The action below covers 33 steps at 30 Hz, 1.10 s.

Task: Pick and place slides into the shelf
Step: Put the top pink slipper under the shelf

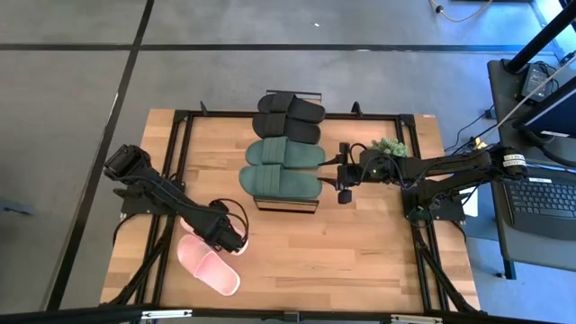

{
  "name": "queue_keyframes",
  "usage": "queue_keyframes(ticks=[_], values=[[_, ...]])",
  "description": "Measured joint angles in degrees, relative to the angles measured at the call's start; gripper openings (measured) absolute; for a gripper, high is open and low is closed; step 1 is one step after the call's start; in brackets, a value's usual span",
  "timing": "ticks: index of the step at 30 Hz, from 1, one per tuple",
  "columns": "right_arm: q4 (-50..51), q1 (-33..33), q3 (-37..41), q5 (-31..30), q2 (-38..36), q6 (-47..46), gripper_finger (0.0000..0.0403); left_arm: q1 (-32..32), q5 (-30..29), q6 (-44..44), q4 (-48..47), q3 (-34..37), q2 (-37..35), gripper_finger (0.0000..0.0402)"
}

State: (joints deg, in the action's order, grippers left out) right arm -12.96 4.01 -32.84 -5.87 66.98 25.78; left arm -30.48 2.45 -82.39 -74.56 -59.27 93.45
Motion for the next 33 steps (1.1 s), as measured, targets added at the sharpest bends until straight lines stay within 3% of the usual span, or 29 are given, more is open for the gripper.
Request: queue_keyframes(ticks=[23, 33], values=[[0.18, 0.0, 0.0, 0.01, 0.04, -0.02, 0.02, -0.02, -2.47, -0.06, 6.17, 0.07, 0.0, 0.0228], [0.34, 0.0, 0.0, 0.02, 0.04, -0.02, 0.02, -0.33, -1.44, -1.34, 3.16, 0.07, 0.0, 0.0228]])
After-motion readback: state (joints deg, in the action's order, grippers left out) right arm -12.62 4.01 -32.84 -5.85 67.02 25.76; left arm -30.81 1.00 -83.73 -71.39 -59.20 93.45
